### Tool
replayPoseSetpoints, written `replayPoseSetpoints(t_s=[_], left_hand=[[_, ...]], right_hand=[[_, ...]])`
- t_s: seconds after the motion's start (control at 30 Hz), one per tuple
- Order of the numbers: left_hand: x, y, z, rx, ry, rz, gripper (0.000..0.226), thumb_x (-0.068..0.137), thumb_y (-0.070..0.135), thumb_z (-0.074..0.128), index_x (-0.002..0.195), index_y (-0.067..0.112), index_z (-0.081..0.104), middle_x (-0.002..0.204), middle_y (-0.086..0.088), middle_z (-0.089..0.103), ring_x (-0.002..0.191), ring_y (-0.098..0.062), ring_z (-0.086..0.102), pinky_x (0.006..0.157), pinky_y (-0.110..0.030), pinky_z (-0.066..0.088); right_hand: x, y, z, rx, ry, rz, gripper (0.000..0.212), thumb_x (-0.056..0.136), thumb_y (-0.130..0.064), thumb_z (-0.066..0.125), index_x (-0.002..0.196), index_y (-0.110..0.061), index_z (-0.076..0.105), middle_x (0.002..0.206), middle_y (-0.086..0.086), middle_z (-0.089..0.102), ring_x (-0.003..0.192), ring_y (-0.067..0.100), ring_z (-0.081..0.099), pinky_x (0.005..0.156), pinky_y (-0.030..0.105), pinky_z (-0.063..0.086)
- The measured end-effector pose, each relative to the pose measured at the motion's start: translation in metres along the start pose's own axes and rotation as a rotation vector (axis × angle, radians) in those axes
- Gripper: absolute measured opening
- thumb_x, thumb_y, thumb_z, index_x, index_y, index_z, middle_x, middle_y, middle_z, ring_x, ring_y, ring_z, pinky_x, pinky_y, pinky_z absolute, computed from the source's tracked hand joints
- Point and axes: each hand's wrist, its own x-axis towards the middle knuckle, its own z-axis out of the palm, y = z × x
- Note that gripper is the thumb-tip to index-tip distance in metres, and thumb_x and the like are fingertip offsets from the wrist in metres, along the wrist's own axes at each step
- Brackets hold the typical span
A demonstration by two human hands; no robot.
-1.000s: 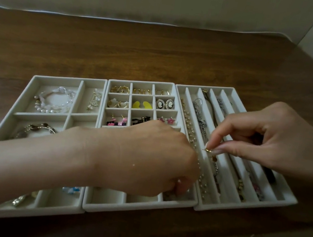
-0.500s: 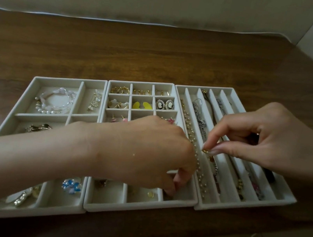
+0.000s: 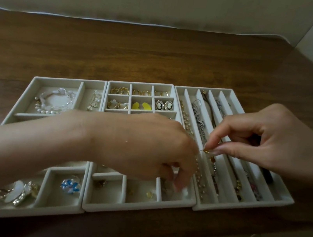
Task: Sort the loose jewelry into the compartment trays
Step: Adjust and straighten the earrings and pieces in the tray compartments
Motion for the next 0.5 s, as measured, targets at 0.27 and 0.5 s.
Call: replayPoseSetpoints(t_s=[0.27,0.5], left_hand=[[-0.003,0.003,0.000,0.023,-0.070,0.027,0.030,0.091,0.015,0.048,0.100,0.037,0.067,0.075,0.025,0.033,0.074,0.013,0.035,0.066,-0.007,0.030],[-0.016,-0.009,-0.005,-0.126,0.177,-0.028,0.020,0.082,0.023,0.052,0.086,0.031,0.069,0.070,0.020,0.050,0.064,0.009,0.048,0.062,-0.004,0.035]], right_hand=[[0.001,-0.003,0.001,-0.001,-0.003,0.009,0.018,0.079,-0.040,0.061,0.086,-0.026,0.071,0.053,-0.006,0.051,0.043,0.004,0.046,0.048,0.006,0.035],[0.004,-0.009,0.012,0.109,0.035,0.067,0.014,0.074,-0.037,0.072,0.082,-0.026,0.072,0.047,-0.009,0.048,0.041,0.004,0.044,0.049,0.009,0.038]])
